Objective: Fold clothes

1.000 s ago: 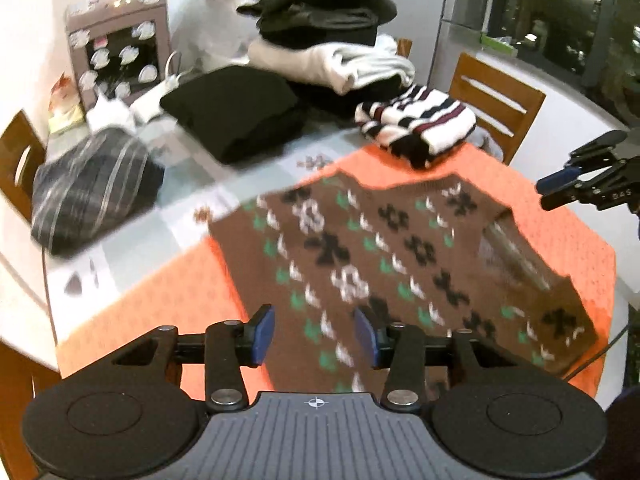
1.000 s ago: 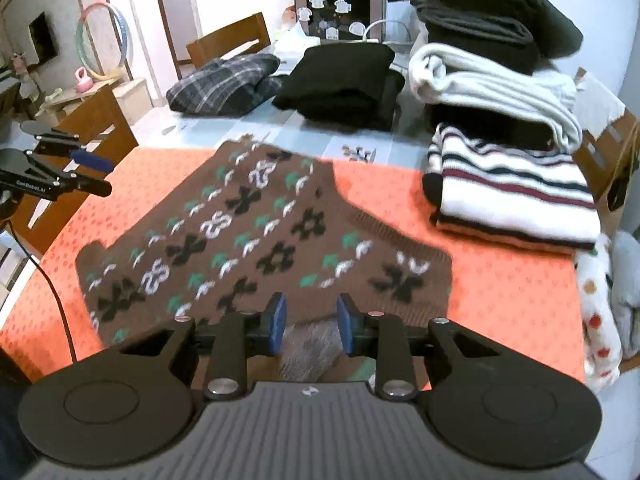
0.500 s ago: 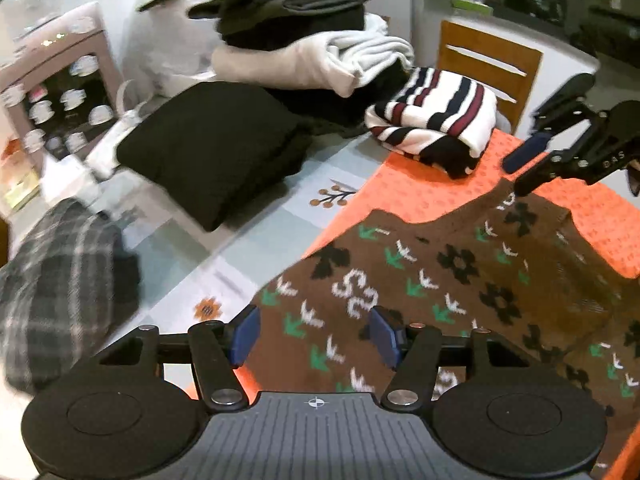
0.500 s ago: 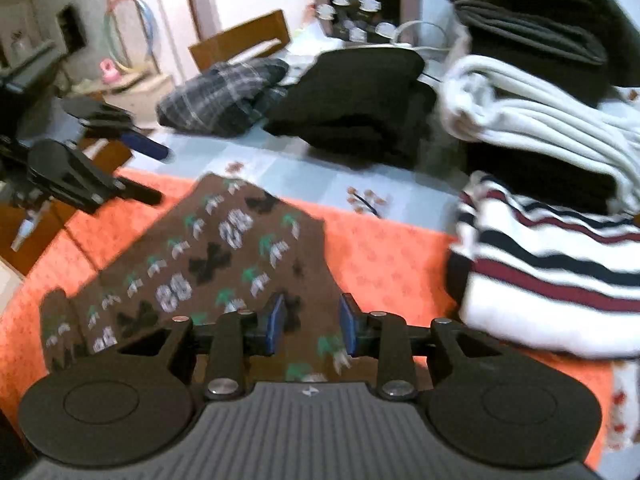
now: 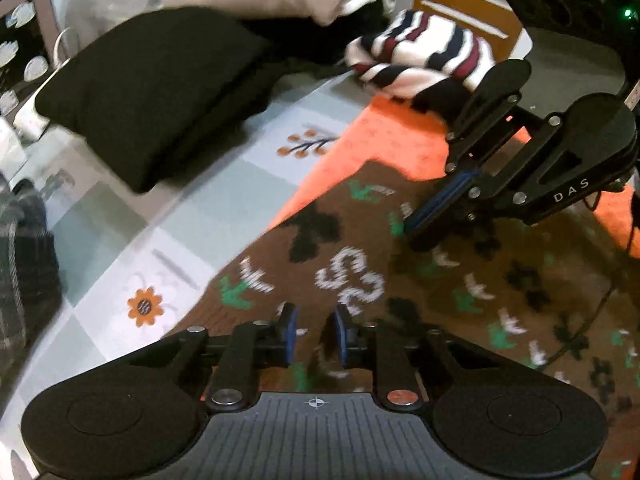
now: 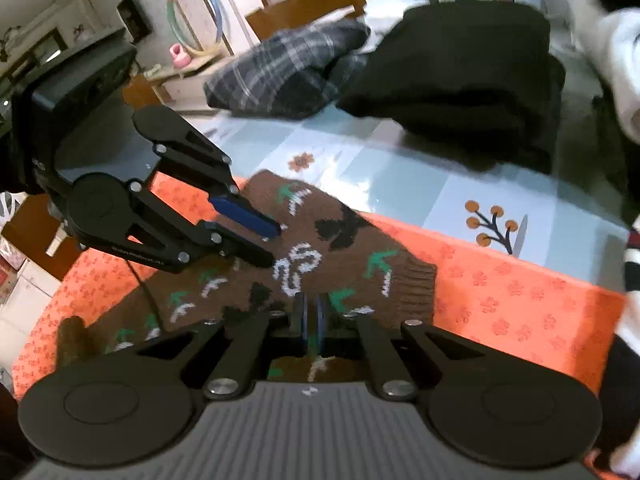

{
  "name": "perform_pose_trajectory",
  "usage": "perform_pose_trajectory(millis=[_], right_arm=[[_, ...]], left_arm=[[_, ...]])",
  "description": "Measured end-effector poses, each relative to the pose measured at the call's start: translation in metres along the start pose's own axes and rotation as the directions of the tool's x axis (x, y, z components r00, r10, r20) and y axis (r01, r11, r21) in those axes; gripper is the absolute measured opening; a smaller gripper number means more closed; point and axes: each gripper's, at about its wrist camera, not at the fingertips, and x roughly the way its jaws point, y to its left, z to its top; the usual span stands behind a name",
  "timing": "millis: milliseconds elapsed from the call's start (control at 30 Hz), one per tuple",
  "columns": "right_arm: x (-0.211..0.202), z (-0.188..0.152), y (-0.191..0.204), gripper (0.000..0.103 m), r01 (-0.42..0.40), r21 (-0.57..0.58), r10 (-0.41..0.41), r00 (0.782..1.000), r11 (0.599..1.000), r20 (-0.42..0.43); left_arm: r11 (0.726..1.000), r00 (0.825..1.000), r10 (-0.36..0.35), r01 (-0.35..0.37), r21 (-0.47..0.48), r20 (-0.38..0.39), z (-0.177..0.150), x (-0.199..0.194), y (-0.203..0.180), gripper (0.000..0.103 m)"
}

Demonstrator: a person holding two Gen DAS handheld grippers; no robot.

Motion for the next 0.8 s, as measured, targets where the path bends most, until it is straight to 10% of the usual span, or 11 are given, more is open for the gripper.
perform_pose_trajectory(millis=[233, 500, 700, 800], right_arm=[[-0.009, 0.009, -0.014, 0.006, 0.061, 0.018, -0.062, 0.997, 0.998, 0.051], [-0.003, 0.023, -0.038, 0.033, 0.101, 0.006, -0.101, 0.994, 0.995, 0.048], [0.005, 0.018, -0.042, 0.035, 0.038, 0.039, -0.039, 0.999, 0.999, 0.023], [-0.004, 0.014, -0.036, 0.017, 0.041, 0.034, -0.043, 0.997, 0.999, 0.058]], left_arm=[[1.000, 0.990, 0.020, -0.016, -0.027, 0.138, 0.001, -0.017, 0.015, 0.050], [0.999, 0.994, 0.001, 0.003, -0.036, 0.107, 0.008, -0.005, 0.041, 0.049], [0.998, 0.994, -0.018, 0.025, -0.060, 0.110, 0.000, 0.000, 0.048, 0.030], [0.999, 0.991, -0.013, 0.019, -0.041, 0.135, -0.004, -0.006, 0.045, 0.015]])
